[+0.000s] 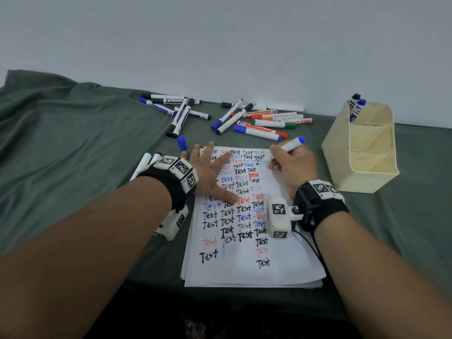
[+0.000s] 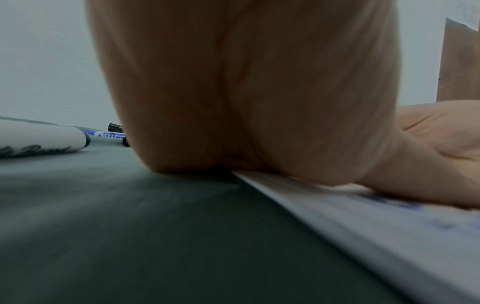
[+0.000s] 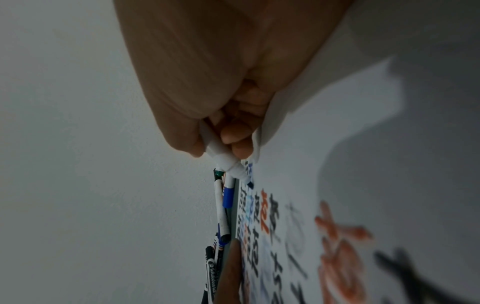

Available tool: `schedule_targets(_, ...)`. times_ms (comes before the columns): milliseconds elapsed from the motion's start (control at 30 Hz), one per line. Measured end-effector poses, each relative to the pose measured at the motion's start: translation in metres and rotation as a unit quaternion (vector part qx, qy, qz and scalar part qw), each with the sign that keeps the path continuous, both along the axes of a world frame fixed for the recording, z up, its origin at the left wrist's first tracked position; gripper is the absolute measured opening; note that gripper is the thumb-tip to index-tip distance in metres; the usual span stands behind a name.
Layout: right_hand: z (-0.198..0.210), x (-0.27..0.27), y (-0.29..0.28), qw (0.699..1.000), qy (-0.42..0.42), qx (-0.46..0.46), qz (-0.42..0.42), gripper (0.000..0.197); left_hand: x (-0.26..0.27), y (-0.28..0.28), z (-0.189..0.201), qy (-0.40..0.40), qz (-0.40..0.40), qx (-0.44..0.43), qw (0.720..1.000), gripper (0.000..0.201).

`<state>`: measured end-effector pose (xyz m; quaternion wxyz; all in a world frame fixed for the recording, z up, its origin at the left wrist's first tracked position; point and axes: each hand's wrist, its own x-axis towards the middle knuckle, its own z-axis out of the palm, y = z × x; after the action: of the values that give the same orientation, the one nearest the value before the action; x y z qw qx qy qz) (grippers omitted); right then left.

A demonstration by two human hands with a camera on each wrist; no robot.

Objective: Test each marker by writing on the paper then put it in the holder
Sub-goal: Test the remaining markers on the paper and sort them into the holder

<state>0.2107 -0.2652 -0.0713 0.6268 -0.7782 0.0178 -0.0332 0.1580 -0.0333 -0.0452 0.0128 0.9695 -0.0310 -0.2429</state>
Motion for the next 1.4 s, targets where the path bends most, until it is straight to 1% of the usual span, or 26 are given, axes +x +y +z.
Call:
schedule_targets(167,0.0029,-0.0012,0.0003,1.0,-0.004,-0.002,-0.012,0.014,0.0001,0.0,-0.0003,0.001,0.001,0.0,1.0,0.135)
schedule_targets(300,0.0061,-0.0041,0.0018,1.0,-0.005,-0.015,-0.005,0.028,0.0004,0.0,-0.0001,0.003,0.001,0.001,1.0,0.135)
schedule_targets(433,0.0058,-0.0044,0.0006,1.0,-0.003,-0.003,-0.018,0.016,0.0004,0.0001,-0.0012,0.001,-0.001,0.0,1.0,0.136)
schedule_targets(533,0.0056,-0.003,0.0007,1.0,0.003,-0.014,-0.026,0.013,0.0007,-0.0001,-0.0013,0.002,0.0,0.0,1.0,0.137)
schedule_targets(933,0.0058,-0.0026,0.0002,0.999,0.004,-0.023,-0.033,0.015,0.0008,0.0001,-0.0015,0.0,0.0,-0.001,1.0,0.136)
schedule_targets(1267,0.0012,0.0002,-0.0012,0.999,0.005,0.001,-0.041,0.017,0.0006,-0.0001,-0.0015,0.002,-0.003,0.005,1.0,0.138)
schedule_targets(1400,0.001,-0.0006,-0.0009,0.999,-0.003,0.006,-0.04,0.013,0.0003,0.0,-0.0013,0.005,-0.002,0.005,1.0,0.139)
